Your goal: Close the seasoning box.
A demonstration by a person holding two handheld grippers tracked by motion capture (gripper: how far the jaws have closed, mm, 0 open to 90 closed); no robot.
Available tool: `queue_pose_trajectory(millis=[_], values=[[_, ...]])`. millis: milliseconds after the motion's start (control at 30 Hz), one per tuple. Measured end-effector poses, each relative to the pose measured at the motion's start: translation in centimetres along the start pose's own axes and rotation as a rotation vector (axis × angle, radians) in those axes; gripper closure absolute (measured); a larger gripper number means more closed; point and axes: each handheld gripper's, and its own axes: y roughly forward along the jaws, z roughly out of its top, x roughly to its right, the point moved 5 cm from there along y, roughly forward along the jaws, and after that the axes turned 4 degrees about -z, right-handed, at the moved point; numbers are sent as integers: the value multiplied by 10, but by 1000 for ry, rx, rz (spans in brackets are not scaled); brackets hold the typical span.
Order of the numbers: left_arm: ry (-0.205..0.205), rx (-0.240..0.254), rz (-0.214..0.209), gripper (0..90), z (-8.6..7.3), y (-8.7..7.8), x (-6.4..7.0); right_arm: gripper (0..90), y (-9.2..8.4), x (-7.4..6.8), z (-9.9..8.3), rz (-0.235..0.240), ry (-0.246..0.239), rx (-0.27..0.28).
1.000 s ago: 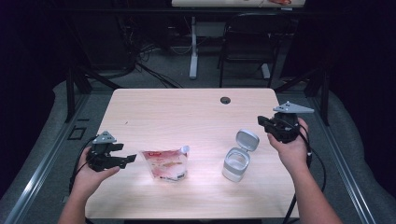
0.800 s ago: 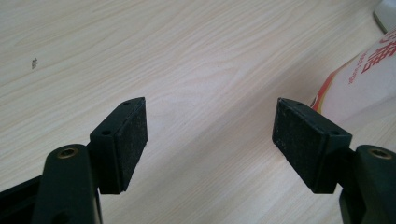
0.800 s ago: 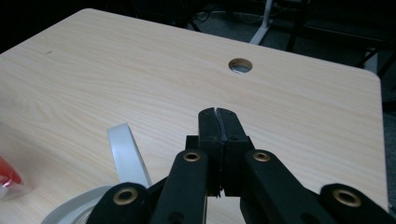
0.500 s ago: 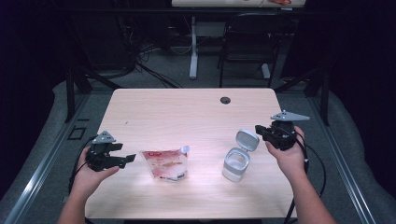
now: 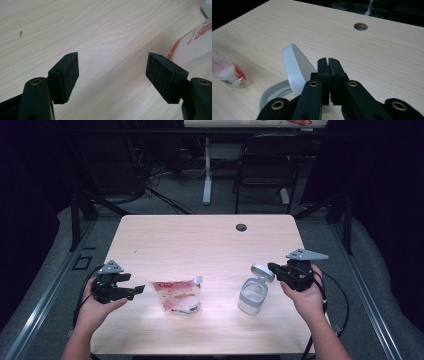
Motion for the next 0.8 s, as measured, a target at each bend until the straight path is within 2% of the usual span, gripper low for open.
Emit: queue_pose_trajectory(millis=[200, 367, 667, 800], values=[[-2, 1, -2, 270, 0, 0, 0, 884, -1, -15, -9, 27, -18, 4], [-3, 1, -2, 270, 0, 0, 1, 880, -2, -19, -17, 28, -26, 7], [-2, 1, -2, 270, 0, 1, 0, 880, -10, -11, -34, -11, 4, 29], [-3, 4, -4, 270, 0, 1, 0, 868, -13, -4, -45, -48, 17, 30]])
